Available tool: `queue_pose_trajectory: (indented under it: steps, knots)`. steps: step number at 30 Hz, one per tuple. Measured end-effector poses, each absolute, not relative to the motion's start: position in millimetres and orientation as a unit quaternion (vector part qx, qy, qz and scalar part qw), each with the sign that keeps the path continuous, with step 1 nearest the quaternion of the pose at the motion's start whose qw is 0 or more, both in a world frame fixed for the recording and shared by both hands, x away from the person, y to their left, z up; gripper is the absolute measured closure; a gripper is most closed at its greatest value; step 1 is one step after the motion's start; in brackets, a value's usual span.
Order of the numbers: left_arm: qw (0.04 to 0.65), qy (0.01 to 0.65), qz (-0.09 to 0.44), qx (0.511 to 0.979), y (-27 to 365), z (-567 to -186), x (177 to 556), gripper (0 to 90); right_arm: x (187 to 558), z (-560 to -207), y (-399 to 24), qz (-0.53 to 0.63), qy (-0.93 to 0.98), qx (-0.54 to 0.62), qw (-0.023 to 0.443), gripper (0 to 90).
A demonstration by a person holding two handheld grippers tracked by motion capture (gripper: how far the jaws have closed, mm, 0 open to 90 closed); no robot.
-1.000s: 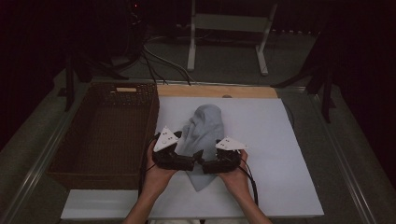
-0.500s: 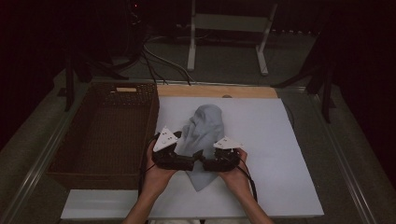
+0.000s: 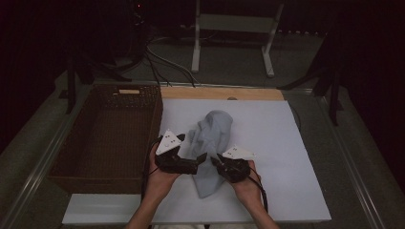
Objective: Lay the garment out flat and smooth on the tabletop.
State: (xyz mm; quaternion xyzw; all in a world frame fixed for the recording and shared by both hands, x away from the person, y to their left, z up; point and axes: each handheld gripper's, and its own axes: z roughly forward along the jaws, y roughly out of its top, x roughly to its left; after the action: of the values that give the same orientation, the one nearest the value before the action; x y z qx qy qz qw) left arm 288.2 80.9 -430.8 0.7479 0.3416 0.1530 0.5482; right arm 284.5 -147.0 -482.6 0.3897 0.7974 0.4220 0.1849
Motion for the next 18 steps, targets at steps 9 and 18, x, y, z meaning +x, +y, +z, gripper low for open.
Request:
queue_pose_trajectory:
  steps: [9, 18]
  knots:
    - [0.550, 0.343, 0.154, 0.745, 82.0, -429.7, 287.3, 1.4, 262.5, -468.9, -157.1, 0.434, 0.791, 0.392, 0.181, 76.2]
    - [0.549, 0.343, 0.155, 0.747, 81.2, -430.6, 287.2, 1.3, 249.1, -471.9, -165.2, 0.424, 0.794, 0.392, 0.187, 73.9]
